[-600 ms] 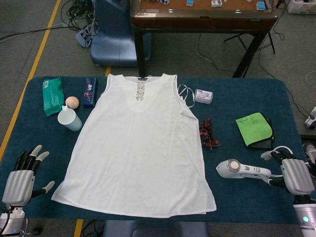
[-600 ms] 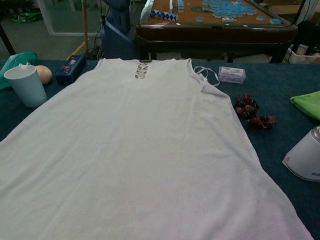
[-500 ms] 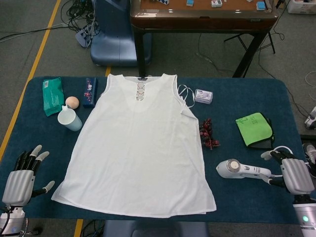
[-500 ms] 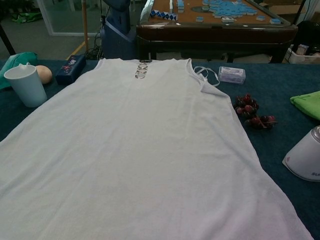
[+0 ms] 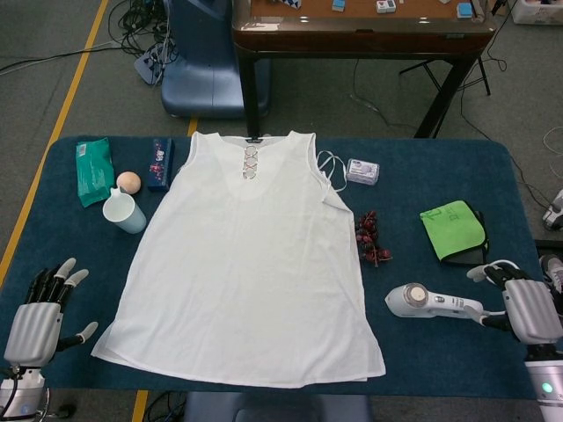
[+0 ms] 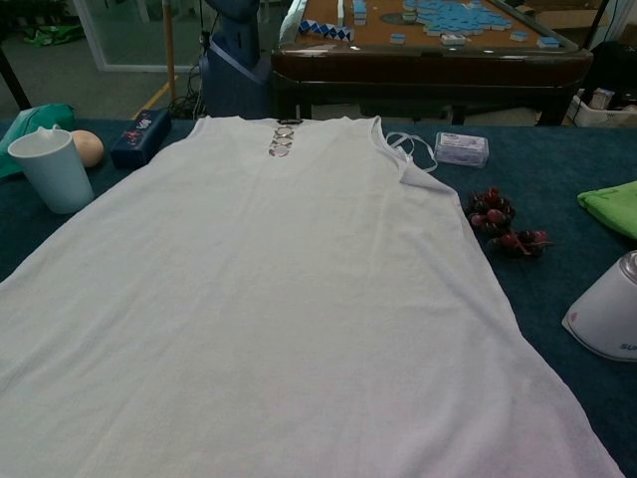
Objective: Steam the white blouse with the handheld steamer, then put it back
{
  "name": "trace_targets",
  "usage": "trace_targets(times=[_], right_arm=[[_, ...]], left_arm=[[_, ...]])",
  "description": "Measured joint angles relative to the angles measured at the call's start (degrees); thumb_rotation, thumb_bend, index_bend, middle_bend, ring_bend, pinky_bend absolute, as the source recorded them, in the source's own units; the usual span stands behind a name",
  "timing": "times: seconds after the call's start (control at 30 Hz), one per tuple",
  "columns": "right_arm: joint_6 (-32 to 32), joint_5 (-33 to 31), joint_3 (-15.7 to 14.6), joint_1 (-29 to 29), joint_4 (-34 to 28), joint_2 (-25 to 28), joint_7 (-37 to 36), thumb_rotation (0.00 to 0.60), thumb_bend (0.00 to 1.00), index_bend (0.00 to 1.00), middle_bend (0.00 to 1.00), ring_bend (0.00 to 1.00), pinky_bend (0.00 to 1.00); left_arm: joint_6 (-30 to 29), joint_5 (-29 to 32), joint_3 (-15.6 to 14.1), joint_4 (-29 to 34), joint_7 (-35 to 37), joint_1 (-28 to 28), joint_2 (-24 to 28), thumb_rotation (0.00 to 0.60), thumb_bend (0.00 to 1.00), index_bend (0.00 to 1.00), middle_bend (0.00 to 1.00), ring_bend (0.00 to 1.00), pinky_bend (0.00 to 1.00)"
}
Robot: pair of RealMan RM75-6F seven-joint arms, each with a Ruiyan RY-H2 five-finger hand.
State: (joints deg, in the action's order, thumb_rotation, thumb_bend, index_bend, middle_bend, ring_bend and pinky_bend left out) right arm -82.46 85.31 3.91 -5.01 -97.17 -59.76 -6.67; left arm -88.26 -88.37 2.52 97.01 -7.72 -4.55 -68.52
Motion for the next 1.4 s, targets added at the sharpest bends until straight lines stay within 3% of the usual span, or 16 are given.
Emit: trace_targets(times=[0.5,1.4], right_arm=[[2.51,-4.3,0.29,-0.43,-1.74,0.39,6.51,0.6,0.1,0.41,0.4,0.27,0.36],[13.44,-11.22,-0.9,-3.96,6.63,-7.23,10.77,0.6,0.1,0.41,0.4,0.27,0.36]], left_arm=[[1.42,0.24,-0.21,-0.63,1.27,-0.65,-0.24,0.6,0.13,0.16,0.06,0.03,0.0],[1.89,0.99,-0.89,-2.41,3.55,-0.2,-0.57,0.6,0.13,0.16,0.06,0.03,0.0]])
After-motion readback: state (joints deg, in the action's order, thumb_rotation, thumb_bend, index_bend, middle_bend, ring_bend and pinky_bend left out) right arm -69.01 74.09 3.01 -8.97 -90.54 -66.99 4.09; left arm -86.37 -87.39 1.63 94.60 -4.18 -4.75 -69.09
